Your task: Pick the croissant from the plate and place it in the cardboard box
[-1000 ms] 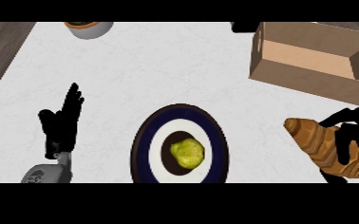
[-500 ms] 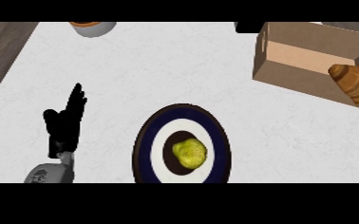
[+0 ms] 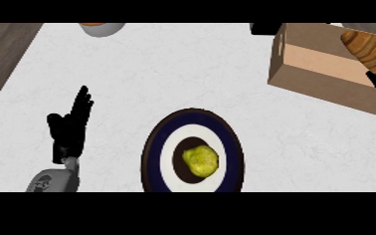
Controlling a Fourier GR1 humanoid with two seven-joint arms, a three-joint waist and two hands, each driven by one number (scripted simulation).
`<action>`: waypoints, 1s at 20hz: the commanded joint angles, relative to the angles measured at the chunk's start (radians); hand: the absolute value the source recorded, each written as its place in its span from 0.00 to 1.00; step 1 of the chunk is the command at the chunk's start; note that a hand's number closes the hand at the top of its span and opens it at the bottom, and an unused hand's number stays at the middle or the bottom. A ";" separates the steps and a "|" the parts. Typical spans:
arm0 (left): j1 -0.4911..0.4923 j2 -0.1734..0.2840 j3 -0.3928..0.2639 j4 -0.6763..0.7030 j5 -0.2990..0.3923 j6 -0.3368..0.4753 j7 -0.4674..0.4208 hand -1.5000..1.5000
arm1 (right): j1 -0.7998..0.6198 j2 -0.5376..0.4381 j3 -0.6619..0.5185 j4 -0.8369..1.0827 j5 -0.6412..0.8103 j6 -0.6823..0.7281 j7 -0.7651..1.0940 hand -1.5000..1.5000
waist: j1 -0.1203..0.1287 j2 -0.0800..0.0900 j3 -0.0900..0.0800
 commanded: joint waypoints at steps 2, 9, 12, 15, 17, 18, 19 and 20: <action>-0.014 -0.013 -0.007 0.001 -0.014 0.004 0.016 0.50 | -0.146 0.052 0.045 0.349 0.109 -0.060 -0.196 1.00 | 0.007 0.003 0.000; -0.047 -0.045 -0.024 0.034 -0.035 0.013 0.000 0.50 | -0.312 0.149 0.017 0.757 0.189 -0.219 -0.309 1.00 | 0.024 0.013 0.001; -0.049 -0.006 -0.003 0.006 -0.016 -0.017 0.045 0.50 | -0.409 0.102 -0.010 0.930 0.189 -0.143 -0.329 0.00 | 0.029 0.013 0.001; -0.014 -0.029 -0.016 0.016 -0.041 0.003 -0.021 0.50 | -0.410 0.154 -0.031 1.012 0.146 -0.118 -0.434 0.00 | 0.022 0.012 0.002; -0.061 -0.003 0.014 -0.014 -0.009 -0.011 0.057 0.50 | -0.467 0.139 -0.069 1.092 0.127 -0.104 -0.463 0.00 | 0.032 0.015 0.003; -0.003 -0.011 0.001 -0.017 -0.016 -0.023 0.000 0.50 | -0.466 0.127 -0.085 1.097 0.108 -0.082 -0.517 0.00 | 0.025 0.011 0.002; -0.033 -0.062 -0.030 0.001 -0.046 0.027 0.018 0.50 | -0.474 0.136 -0.110 1.104 0.080 -0.073 -0.539 0.00 | 0.022 0.013 0.003; -0.028 -0.027 0.003 0.016 -0.013 -0.015 0.007 0.50 | -0.455 0.162 -0.128 1.091 0.049 -0.070 -0.583 0.00 | 0.015 0.010 0.002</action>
